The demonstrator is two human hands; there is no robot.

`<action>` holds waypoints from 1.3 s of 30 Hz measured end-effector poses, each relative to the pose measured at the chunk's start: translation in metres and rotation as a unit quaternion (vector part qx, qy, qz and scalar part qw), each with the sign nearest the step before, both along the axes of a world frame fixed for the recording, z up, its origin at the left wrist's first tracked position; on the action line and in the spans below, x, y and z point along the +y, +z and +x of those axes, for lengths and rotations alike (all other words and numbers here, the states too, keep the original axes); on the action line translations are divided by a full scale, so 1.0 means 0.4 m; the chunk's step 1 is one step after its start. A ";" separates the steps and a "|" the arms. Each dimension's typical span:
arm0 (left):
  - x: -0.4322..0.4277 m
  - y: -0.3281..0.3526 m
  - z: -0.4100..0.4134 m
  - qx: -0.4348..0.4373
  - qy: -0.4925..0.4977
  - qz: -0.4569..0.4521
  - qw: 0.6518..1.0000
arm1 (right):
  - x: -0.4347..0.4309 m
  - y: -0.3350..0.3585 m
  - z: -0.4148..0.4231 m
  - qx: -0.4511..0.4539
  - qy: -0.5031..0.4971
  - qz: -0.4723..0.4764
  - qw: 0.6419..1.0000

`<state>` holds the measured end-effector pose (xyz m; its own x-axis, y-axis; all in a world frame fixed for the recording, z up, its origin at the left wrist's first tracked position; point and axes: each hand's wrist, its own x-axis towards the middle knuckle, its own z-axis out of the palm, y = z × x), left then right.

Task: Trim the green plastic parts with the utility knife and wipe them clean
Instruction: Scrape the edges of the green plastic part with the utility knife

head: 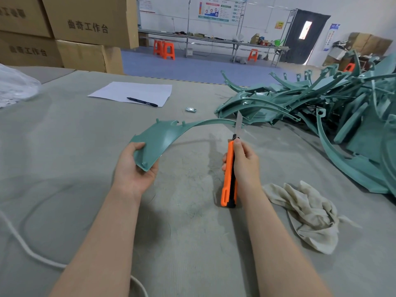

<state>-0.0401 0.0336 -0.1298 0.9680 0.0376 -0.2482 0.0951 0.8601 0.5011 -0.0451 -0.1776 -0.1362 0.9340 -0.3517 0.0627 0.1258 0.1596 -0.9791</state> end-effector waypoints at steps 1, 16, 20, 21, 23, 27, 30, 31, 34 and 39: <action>0.001 0.001 0.000 -0.001 -0.001 -0.003 1.000 | -0.001 0.001 -0.001 -0.001 0.003 0.001 1.000; -0.029 0.002 -0.001 0.050 0.048 0.050 0.996 | 0.128 0.006 -0.041 -0.062 0.190 -0.157 0.967; -0.028 0.003 0.001 0.054 0.055 0.013 0.997 | 0.145 0.005 -0.049 -0.070 0.249 -0.190 0.947; -0.025 0.003 0.000 0.055 0.049 0.006 0.997 | 0.141 0.009 -0.048 -0.072 0.238 -0.180 0.952; -0.017 0.001 -0.001 0.058 0.033 -0.011 0.998 | 0.115 0.021 -0.037 -0.068 0.167 -0.140 0.974; -0.006 0.003 -0.004 0.054 0.019 -0.038 0.998 | 0.020 0.027 -0.010 -0.007 -0.008 -0.048 0.999; -0.008 0.000 -0.005 0.053 0.019 -0.029 0.998 | -0.015 0.005 -0.005 0.035 -0.052 -0.016 0.998; -0.008 -0.001 -0.004 0.050 0.019 -0.026 0.998 | -0.018 -0.001 -0.003 0.040 -0.054 -0.011 0.998; -0.007 -0.004 -0.003 0.044 0.015 -0.016 0.999 | -0.021 -0.006 0.000 0.041 -0.057 -0.015 0.997; -0.006 -0.002 -0.005 0.028 0.011 0.013 0.999 | -0.024 -0.008 -0.001 0.049 -0.050 -0.014 0.997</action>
<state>-0.0421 0.0310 -0.1307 0.9514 0.0666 -0.3008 0.1042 0.8491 0.5178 -0.0453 -0.1874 -0.1395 0.8966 -0.4427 -0.0150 0.0439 0.1225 -0.9915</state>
